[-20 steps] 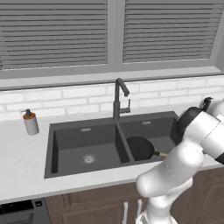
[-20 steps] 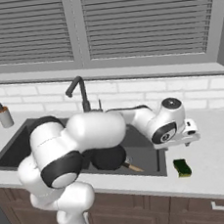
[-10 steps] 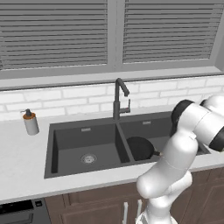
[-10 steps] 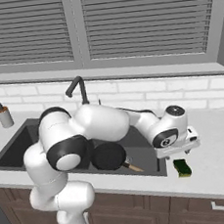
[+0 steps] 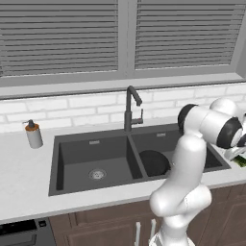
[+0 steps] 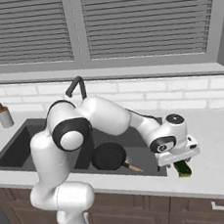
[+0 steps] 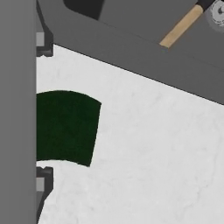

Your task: Pick the pan and sponge and place them into the sink. Then turn on the water.

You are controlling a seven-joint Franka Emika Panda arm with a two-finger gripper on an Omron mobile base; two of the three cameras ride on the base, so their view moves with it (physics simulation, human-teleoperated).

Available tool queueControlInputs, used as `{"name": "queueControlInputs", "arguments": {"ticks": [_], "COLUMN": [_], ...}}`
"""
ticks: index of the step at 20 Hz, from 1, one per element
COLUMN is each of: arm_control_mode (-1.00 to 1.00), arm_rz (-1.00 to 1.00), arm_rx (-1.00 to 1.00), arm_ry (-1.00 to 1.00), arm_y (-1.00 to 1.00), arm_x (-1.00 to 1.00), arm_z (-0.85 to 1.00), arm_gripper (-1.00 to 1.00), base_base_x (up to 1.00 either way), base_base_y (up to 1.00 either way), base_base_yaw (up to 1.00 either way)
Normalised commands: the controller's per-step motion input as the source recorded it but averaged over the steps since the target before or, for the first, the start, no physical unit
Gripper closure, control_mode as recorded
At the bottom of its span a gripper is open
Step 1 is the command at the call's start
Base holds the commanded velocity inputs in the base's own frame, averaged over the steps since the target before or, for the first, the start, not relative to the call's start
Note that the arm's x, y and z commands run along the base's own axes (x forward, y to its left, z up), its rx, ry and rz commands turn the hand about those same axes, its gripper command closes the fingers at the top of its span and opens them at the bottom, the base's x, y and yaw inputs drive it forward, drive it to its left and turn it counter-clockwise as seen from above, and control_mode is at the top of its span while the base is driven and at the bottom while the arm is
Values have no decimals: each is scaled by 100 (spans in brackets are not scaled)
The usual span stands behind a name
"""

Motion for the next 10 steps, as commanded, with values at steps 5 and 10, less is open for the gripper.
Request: {"name": "queueControlInputs", "arguments": {"ticks": [5,10], "arm_control_mode": [-100,-100], "arm_rz": [0,0], "arm_rx": [8,7], "arm_ry": [8,7], "arm_y": [-13,-15], "arm_x": [1,0], "arm_z": [-14,0], "arm_gripper": [-100,-100], "base_base_x": [0,0], "base_base_y": [0,0], "base_base_yaw": [0,0]}}
